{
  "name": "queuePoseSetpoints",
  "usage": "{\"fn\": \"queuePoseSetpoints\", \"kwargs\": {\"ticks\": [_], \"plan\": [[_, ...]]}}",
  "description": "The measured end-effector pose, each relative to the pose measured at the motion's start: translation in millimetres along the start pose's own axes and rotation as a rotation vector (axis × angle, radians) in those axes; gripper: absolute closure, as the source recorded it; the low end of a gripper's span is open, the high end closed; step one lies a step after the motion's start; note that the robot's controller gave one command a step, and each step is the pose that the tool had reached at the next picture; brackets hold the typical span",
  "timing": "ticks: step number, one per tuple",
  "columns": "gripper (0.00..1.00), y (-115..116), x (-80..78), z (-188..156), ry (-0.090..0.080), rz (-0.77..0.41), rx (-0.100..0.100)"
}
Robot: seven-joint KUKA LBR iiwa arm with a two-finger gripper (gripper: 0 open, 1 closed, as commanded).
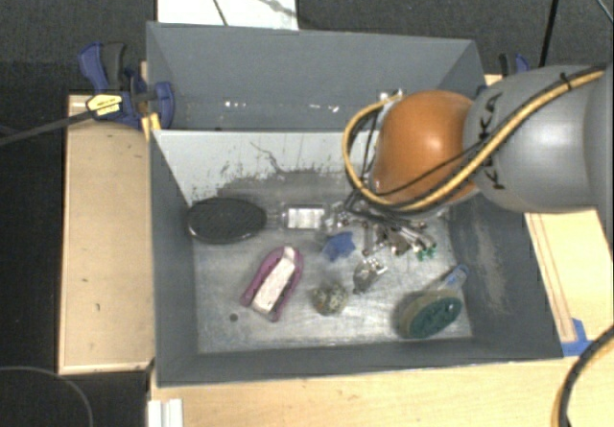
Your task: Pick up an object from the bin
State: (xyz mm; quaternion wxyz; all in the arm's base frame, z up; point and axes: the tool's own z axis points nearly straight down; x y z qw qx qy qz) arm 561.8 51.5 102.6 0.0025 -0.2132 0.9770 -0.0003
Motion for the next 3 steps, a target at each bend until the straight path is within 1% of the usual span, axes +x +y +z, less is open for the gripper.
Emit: {"fn": "queuePoseSetpoints", "kwargs": {"ticks": [1, 2, 3], "plan": [[0.0, -43.0, -12.3, 29.9, -0.004, -0.244, -0.001], [1.0, -43.3, -14.5, 26.6, -0.009, -0.239, 0.002], [1.0, -39.7, -15.5, -107.0, -0.006, -0.216, 0.003]]}}
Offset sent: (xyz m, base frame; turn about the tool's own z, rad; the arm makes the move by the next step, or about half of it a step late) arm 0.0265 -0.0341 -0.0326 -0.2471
